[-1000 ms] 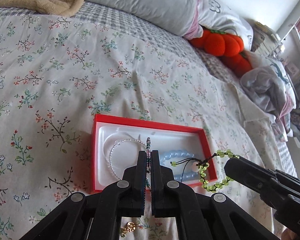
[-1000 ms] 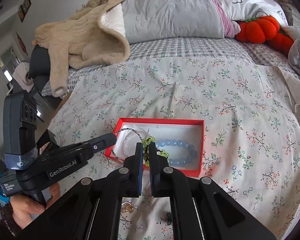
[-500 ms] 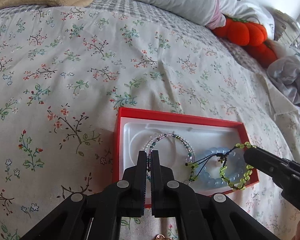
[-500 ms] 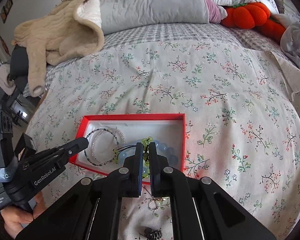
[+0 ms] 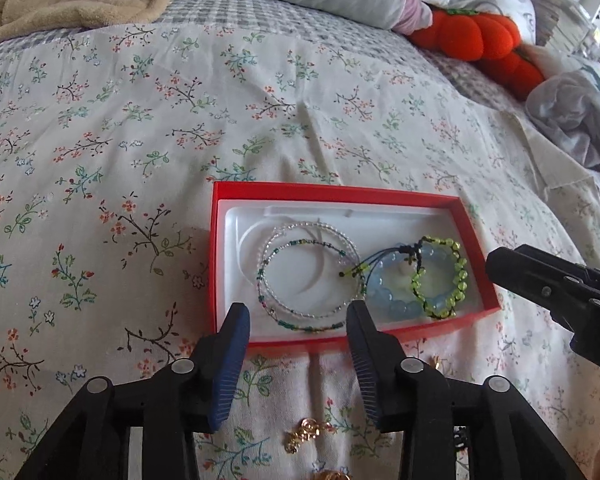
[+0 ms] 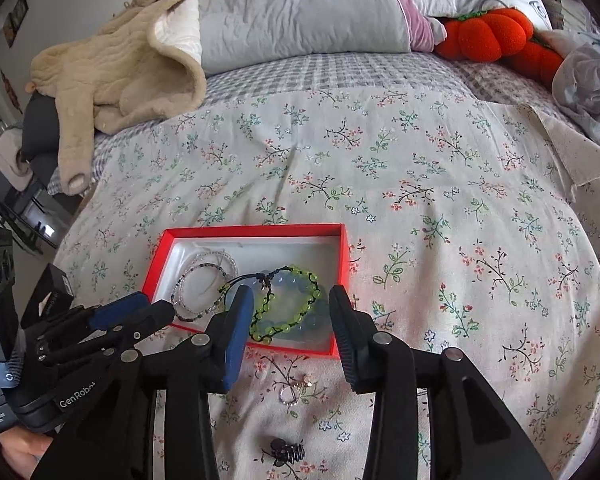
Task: Organize jewelry
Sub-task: 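Carry both beaded bracelets into the red box and open both tools, then withdraw both tools toward the gold ring and black hair clip, then grasp the large gold ring with the left tool, then grasp the black hair clip with the right tool while the left tool holds the gold ring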
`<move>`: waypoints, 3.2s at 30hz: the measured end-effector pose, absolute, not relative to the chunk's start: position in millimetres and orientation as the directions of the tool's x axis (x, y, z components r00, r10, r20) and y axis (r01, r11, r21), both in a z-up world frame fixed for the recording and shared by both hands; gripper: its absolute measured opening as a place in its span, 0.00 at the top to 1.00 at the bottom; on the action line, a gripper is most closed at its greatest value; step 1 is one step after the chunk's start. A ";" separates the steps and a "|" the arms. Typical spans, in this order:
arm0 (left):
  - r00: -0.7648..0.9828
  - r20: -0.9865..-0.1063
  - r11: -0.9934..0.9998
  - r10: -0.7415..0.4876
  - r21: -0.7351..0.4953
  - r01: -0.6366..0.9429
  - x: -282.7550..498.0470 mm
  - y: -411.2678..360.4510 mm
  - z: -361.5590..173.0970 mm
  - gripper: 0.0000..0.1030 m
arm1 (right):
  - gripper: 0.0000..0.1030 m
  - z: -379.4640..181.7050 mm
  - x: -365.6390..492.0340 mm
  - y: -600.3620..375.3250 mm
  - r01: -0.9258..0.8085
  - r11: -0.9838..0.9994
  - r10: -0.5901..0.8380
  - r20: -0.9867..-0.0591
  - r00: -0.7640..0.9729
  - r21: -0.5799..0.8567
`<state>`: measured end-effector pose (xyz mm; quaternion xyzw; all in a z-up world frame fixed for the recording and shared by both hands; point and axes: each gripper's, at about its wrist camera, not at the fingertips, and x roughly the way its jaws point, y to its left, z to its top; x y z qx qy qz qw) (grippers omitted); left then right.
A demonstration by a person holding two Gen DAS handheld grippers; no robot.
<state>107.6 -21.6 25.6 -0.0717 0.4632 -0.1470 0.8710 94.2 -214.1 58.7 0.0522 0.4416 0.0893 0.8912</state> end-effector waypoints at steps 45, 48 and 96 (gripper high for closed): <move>0.432 -0.836 0.913 -0.339 -0.182 0.364 10.5 -38.4 -35.7 0.52 | 0.44 -22.4 -21.6 -234.0 -0.182 0.975 -0.029 -0.888 0.459 -0.126; 0.437 -0.837 0.913 -0.329 -0.163 0.375 13.2 -46.8 -37.4 0.55 | 0.41 -21.6 -22.9 -234.8 -0.193 0.973 -0.026 -0.886 0.464 -0.130; 0.463 -0.843 0.949 -0.275 -0.160 0.273 15.6 -13.3 -25.4 0.81 | 0.58 -27.3 15.3 -183.5 -0.219 0.975 0.070 -0.894 0.442 -0.033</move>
